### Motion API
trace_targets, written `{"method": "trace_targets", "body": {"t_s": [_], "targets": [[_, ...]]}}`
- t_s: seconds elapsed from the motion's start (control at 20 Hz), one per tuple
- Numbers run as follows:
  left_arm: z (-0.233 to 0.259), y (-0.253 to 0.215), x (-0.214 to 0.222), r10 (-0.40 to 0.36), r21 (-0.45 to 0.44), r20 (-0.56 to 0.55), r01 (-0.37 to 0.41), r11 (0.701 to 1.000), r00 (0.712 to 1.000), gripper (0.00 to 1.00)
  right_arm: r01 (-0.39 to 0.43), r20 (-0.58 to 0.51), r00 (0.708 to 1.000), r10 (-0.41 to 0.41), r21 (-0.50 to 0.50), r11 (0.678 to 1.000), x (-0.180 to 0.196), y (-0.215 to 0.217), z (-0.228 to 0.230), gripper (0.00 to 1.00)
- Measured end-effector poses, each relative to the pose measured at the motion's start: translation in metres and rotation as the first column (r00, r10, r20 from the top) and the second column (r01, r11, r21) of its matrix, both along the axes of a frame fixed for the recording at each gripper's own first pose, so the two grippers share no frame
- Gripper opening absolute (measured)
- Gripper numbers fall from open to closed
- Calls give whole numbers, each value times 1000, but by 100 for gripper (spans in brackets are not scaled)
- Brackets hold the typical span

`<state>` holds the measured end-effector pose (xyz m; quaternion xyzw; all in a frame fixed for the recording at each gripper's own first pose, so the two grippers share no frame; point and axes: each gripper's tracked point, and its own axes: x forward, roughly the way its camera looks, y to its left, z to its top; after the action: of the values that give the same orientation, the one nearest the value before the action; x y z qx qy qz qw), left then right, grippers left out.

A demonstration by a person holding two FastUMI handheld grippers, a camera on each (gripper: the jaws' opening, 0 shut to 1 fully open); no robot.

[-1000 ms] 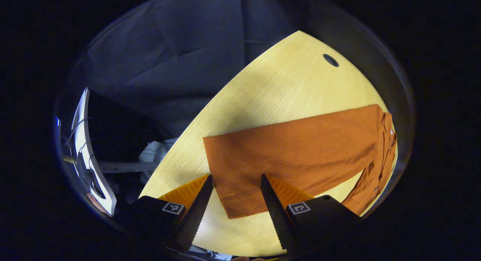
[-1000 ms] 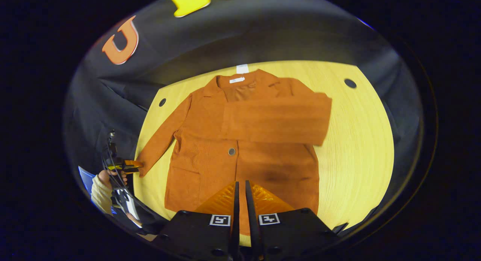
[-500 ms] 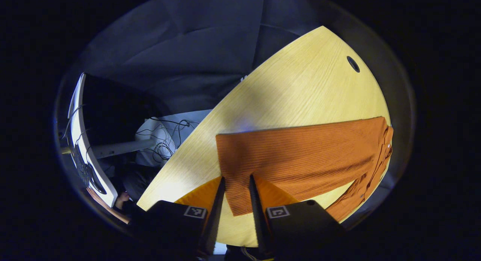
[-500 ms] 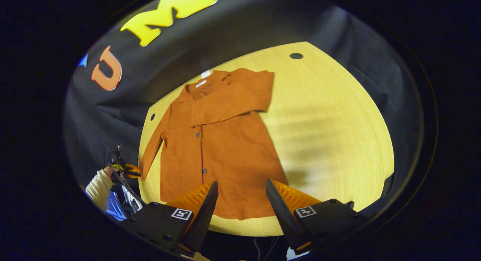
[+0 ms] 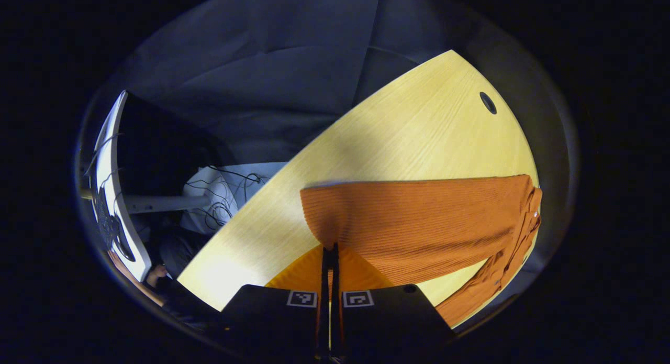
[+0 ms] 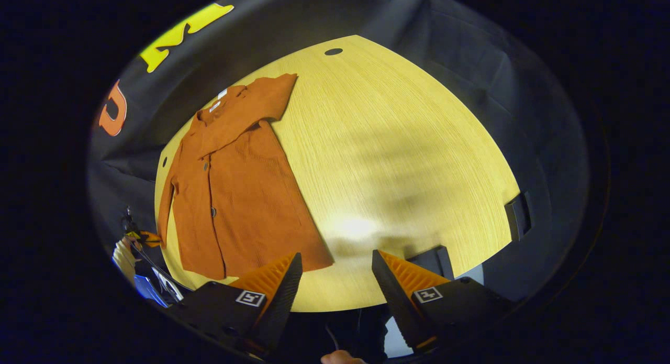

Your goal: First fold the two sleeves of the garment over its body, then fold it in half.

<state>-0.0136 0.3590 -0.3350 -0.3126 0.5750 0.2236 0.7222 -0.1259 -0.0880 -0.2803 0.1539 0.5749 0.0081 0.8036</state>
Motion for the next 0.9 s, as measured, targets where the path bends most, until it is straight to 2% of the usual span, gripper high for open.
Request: {"method": "trace_targets", "body": {"t_s": [0.05, 0.15, 0.2, 0.3, 0.5, 0.6, 0.65, 0.7, 0.9], "targets": [[4, -5, 6, 3, -6, 19, -3, 1000, 1000, 4, -13, -17, 1000, 13, -23, 1000, -4, -5, -5, 94], [16, -15, 13, -18, -8, 44, 18, 1000, 999, 4, -15, -26, 1000, 14, -29, 999, -4, -7, -11, 92], [23, -18, 17, -38, 8, 53, 38, 999, 998, 4, -11, -27, 1000, 11, -14, 1000, -4, -5, -11, 96], [36, -25, 24, -61, 30, 74, 59, 998, 995, 4, -11, -26, 1000, 11, 2, 1000, -2, -6, -13, 96], [75, -48, 43, -74, 38, 118, 70, 997, 990, 4, -31, -18, 999, 32, 58, 998, 6, 0, -16, 96], [96, -62, 57, -106, 57, 146, 99, 994, 984, 4, -12, -29, 999, 15, 102, 995, 10, 3, -18, 96], [106, -72, 66, -123, 63, 159, 114, 991, 980, 4, 0, -31, 1000, 4, 111, 994, 13, 0, -20, 92], [123, -91, 81, -149, 70, 182, 138, 988, 972, 4, 3, -29, 1000, 0, 113, 994, 15, -3, -23, 96], [162, -144, 116, -250, 121, 217, 228, 966, 944, 4, 20, -48, 999, -13, 141, 990, 17, -13, -32, 96]]}}
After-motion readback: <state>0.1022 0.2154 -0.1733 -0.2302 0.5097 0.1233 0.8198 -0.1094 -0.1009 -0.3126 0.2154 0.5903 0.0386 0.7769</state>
